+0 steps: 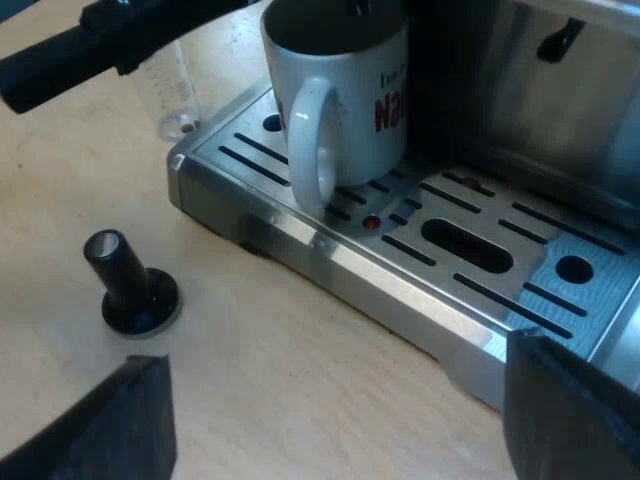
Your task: Remove mug from coffee machine
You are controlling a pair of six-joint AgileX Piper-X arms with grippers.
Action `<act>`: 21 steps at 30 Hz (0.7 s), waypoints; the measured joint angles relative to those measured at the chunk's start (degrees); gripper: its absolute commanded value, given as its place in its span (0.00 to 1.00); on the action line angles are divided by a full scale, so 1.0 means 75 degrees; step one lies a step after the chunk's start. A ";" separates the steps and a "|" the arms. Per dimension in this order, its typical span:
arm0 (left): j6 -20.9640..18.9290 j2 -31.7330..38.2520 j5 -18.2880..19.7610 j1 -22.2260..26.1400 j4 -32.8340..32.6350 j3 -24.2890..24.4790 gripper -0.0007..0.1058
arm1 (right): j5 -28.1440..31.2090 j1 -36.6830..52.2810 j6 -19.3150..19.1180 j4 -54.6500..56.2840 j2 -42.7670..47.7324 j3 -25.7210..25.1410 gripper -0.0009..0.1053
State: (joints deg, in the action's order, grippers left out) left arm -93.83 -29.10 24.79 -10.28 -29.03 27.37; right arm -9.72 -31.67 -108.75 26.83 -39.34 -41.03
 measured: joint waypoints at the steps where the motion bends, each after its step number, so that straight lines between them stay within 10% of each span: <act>1: 0.0000 0.0000 0.0000 0.0000 0.0014 -0.0042 0.68 | -0.0003 -0.0017 0.0000 -0.0038 -0.0078 0.0000 0.65; 21: -0.0353 0.0000 0.0546 0.0000 0.2569 -0.2133 0.68 | 0.0035 -0.0068 0.0017 -0.1733 -0.1865 0.0149 0.65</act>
State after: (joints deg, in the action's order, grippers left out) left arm -96.48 -29.10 28.88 -10.28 -9.76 11.37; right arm -9.46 -32.18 -108.62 13.83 -53.33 -39.91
